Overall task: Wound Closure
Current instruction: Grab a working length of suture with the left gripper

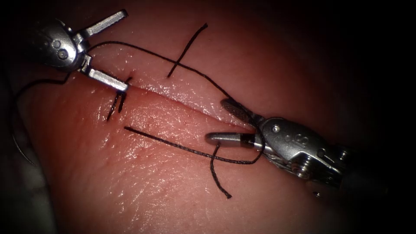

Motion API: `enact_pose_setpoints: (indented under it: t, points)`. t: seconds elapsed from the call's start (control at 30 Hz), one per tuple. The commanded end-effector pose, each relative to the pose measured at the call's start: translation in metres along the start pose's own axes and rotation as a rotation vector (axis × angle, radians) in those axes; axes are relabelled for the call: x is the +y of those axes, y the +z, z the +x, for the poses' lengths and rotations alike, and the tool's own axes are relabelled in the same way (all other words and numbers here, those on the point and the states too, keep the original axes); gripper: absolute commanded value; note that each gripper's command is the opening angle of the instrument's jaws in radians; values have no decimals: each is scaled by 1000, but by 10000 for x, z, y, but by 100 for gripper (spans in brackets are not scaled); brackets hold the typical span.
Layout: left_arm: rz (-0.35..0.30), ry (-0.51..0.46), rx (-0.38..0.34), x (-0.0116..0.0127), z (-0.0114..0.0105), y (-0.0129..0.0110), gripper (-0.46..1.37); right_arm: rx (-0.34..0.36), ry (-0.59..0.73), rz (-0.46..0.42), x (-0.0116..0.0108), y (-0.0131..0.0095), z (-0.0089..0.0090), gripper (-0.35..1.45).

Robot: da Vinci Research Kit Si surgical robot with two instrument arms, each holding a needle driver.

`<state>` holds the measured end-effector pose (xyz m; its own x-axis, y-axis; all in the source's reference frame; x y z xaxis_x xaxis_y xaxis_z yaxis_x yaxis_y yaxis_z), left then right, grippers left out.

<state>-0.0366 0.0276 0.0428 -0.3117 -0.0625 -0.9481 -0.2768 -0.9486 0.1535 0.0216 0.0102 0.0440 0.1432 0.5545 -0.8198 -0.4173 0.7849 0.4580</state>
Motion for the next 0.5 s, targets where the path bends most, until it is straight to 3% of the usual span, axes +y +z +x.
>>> enact_pose_setpoints:
  t: [0.03,0.27,0.5]
  points:
    - [-4,2,5,1,-2,2,86,0,0,14,0,-1,0,143]
    - [-29,-93,16,14,-16,5,86,0,0,14,-1,-1,0,143]
    - [-65,-133,34,37,-4,-28,85,0,1,13,0,0,1,143]
